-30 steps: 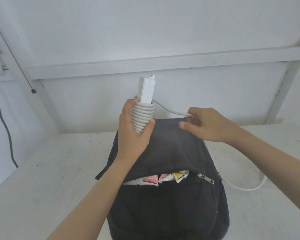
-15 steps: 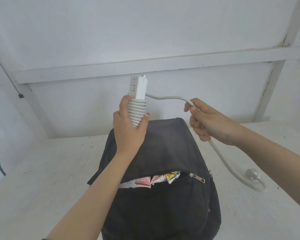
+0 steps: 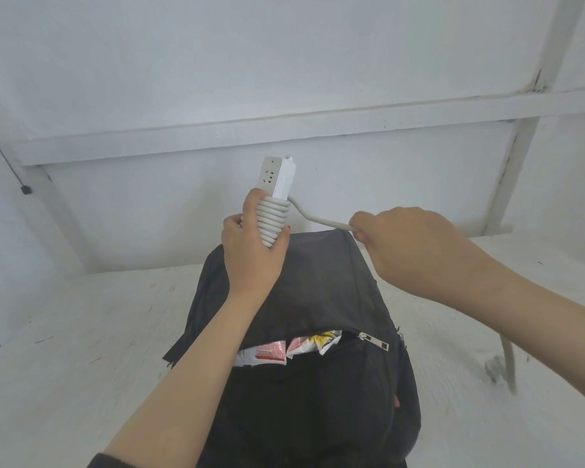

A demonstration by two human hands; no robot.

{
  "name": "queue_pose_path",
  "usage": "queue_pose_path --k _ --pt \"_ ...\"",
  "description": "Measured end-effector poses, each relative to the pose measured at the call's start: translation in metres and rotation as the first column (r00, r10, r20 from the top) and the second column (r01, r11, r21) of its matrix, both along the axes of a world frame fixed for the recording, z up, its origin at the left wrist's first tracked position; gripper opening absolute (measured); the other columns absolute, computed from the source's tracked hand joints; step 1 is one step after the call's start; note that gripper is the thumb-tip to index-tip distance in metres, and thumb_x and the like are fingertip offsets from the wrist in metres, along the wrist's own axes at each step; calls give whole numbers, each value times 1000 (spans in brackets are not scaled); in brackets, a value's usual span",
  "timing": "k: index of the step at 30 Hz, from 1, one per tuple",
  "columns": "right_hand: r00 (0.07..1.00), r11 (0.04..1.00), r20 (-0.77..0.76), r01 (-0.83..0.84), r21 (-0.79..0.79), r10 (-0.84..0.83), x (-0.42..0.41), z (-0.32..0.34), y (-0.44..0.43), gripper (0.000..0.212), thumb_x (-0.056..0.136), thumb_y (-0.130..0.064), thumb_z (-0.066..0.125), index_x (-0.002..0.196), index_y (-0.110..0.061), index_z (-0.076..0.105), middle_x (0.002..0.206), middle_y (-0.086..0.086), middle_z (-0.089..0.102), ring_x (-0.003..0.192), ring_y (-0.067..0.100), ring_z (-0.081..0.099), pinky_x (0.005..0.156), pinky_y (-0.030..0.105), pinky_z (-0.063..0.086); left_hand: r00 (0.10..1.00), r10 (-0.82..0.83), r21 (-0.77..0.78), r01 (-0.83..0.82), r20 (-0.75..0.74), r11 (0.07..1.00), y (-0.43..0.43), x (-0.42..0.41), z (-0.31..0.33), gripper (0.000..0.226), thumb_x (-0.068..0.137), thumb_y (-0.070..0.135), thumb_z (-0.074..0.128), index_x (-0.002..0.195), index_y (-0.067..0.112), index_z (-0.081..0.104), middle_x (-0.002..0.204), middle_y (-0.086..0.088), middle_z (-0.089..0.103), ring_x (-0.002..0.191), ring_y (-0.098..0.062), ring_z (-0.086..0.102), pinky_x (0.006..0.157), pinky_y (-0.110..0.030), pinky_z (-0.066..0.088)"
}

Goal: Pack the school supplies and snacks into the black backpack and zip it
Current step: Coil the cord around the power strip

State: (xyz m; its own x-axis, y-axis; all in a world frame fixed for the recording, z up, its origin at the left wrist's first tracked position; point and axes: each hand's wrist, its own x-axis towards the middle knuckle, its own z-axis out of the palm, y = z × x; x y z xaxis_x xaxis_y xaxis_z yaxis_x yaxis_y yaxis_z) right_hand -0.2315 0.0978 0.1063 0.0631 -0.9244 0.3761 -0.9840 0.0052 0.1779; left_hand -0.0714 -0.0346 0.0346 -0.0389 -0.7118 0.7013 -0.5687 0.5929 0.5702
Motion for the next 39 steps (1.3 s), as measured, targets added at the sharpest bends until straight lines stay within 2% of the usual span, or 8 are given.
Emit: queue_pose_path --k 4,10,12,16,22,26,33,39 --pt "993 995 -86 -84 -45 80 9 11 15 13 99 -27 31 89 -20 36 65 -5 33 50 11 25 45 26 15 996 12 -20 -10 84 1000 2 -5 -1 63 79 30 71 129 34 34 109 -9 44 92 -15 42 69 -23 41" --pt "929 940 -193 -334 -69 316 18 20 27 25 64 -10 78 59 -12 53 51 -7 20 38 13 3 53 13 -3 983 -53 5 53 178 999 5 -1 1 68 78 32 71 127 42 25 109 -9 39 94 -16 39 73 -28 45" --pt "892 909 -237 -410 -70 384 21 24 26 17 66 -10 73 61 -13 57 50 -7 21 41 10 0 54 14 -5 971 -101 12 101 219 995 8 3 2 73 78 34 71 133 41 23 108 -8 39 95 -16 39 74 -29 43" --pt "879 933 -339 -359 -10 334 32 47 31 23 94 -21 39 87 -23 61 69 -5 53 55 18 38 45 23 7 945 -148 -21 161 291 987 16 6 6 86 75 36 73 134 45 10 106 -10 45 98 -21 45 76 -35 46" --pt "943 937 -84 -330 -114 321 26 92 14 28 94 -37 43 114 -41 62 97 -16 64 89 13 52 69 26 29 875 -215 -160 309 434 937 27 12 4 75 77 37 71 134 33 23 111 -12 49 99 -21 50 77 -36 52" --pt "952 961 133 -275 -23 275 16 109 -1 24 92 -33 53 111 -39 67 77 -27 52 86 7 50 79 27 41 876 -229 -282 368 425 886 33 14 0 81 78 36 69 135 37 12 119 -17 47 105 -25 50 81 -33 51" --pt "922 962 318 -260 87 220 6 108 -17 20 89 -32 57 102 -38 72 96 -17 67 101 10 59 92 35 48 835 -246 -366 455 492 812 40 16 10 68 84 41 57 136 44 13 125 -10 36 112 -23 43 87 -34 50" --pt "849 921 501 -316 227 168 -3 97 -28 16 90 -32 58 93 -39 72 43 -16 47 43 5 42 49 17 34 824 -294 -351 492 485 797 47 11 14 62 84 39 58 133 44 21 124 -5 35 111 -20 43 87 -30 49"
